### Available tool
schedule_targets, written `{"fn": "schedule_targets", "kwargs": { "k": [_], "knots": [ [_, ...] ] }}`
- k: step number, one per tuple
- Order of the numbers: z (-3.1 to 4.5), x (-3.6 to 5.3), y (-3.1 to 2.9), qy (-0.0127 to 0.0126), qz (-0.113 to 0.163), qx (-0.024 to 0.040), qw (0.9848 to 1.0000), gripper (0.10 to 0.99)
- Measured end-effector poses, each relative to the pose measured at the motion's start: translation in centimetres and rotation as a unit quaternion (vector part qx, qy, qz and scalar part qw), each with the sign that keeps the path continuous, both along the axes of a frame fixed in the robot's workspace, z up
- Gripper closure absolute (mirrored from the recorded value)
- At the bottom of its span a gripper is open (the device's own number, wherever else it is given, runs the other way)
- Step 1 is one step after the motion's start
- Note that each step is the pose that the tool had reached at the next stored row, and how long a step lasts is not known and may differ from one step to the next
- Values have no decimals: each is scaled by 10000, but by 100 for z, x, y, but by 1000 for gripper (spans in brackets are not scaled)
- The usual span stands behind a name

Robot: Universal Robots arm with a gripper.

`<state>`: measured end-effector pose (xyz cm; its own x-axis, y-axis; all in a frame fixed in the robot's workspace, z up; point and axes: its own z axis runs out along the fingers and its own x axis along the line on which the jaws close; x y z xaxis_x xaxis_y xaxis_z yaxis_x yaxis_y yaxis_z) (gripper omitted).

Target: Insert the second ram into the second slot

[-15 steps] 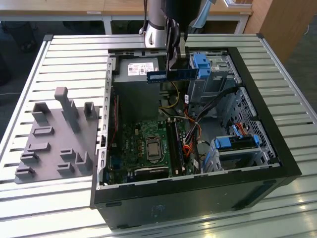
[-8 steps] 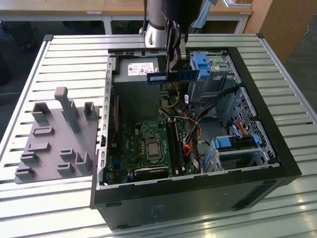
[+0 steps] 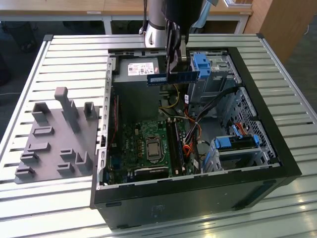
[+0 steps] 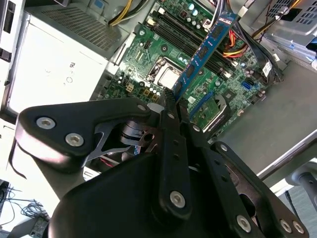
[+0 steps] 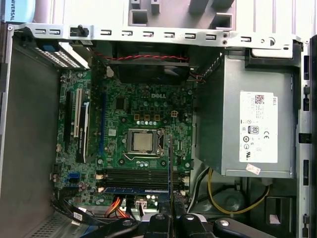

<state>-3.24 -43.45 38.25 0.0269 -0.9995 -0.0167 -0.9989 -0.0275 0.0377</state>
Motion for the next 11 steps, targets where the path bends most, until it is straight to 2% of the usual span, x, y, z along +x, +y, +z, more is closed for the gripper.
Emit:
{"fn": "schedule_targets", "kwargs": {
  "k": [11],
  "knots": [
    [0, 0, -37, 0, -2, -3, 10000, 949]
  ]
}}
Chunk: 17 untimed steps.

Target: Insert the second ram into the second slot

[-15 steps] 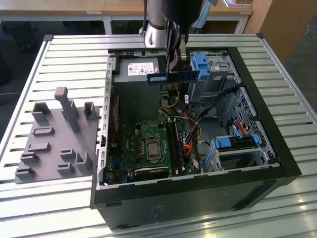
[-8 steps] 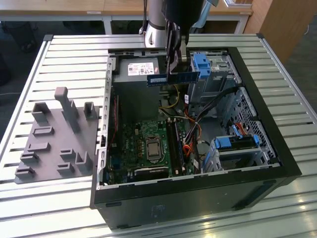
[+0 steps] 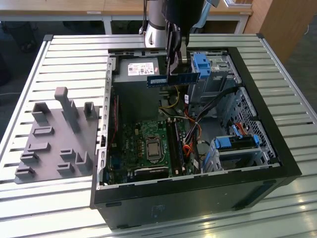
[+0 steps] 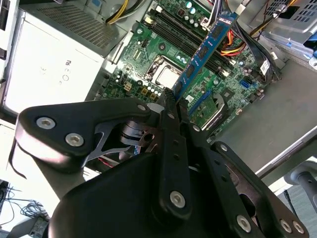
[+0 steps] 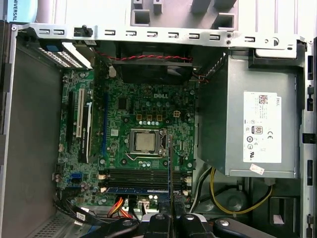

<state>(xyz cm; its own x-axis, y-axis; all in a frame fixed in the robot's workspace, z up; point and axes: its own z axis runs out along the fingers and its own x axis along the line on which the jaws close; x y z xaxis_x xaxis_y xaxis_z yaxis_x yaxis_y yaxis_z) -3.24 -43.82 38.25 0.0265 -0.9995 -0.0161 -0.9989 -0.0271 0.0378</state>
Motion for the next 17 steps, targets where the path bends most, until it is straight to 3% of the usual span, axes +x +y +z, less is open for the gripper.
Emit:
{"fn": "schedule_targets", "kwargs": {
  "k": [17],
  "knots": [
    [0, 0, -4, 0, -153, -2, 9999, 949]
  ]
}}
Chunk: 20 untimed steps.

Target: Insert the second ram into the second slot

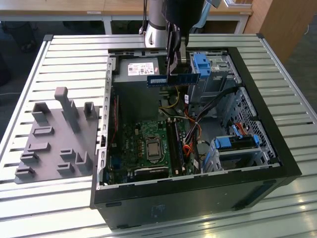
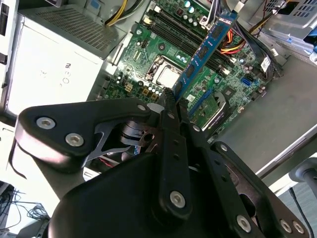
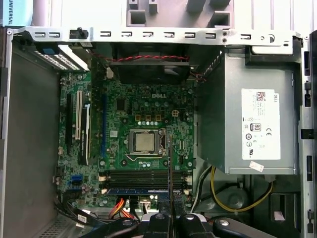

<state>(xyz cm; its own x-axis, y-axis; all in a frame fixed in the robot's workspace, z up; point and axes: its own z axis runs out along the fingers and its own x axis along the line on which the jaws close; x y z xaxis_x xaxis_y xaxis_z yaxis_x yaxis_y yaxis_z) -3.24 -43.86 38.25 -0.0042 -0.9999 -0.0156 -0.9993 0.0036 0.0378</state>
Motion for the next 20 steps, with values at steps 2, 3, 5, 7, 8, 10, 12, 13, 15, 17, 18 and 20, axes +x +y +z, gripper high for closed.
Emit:
{"fn": "schedule_targets", "kwargs": {
  "k": [2, 3, 5, 7, 8, 10, 12, 13, 15, 17, 18, 20],
  "knots": [
    [0, 0, 0, 0, -21, 0, 10000, 949],
    [0, 0, 0, 0, -29, 0, 10000, 949],
    [0, 0, 0, 0, -42, 0, 10000, 949],
    [0, 0, 0, 0, -54, 0, 10000, 949],
    [0, 0, 0, 0, -60, 0, 10000, 949],
    [0, 0, 0, 0, -70, 0, 10000, 949],
    [0, 0, 0, 0, -81, 0, 10000, 949],
    [0, 0, 0, 0, -86, 0, 10000, 949],
    [0, 0, 0, 0, -95, 0, 10000, 949],
    [0, 0, 0, 0, -105, 0, 9999, 949],
    [0, 0, 0, 0, -110, 0, 9999, 949],
    [0, 0, 0, 0, -122, 0, 9999, 949]
  ]
}}
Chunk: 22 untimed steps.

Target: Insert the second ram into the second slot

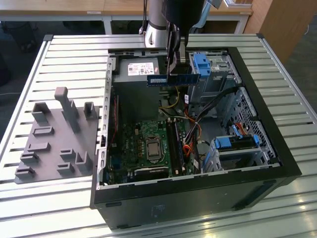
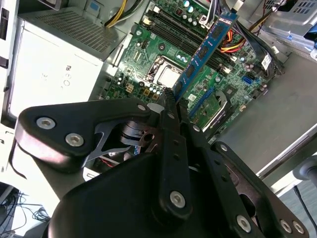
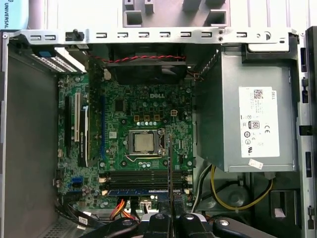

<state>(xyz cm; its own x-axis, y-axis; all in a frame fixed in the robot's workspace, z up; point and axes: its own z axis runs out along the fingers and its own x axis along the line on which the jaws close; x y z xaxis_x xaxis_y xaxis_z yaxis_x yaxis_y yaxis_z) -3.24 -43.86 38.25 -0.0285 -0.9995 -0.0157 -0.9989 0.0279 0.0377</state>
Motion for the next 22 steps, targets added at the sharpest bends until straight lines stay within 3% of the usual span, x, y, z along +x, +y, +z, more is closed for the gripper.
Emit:
{"fn": "schedule_targets", "kwargs": {
  "k": [22],
  "knots": [
    [0, 0, -3, 0, -220, 0, 9998, 949]
  ]
}}
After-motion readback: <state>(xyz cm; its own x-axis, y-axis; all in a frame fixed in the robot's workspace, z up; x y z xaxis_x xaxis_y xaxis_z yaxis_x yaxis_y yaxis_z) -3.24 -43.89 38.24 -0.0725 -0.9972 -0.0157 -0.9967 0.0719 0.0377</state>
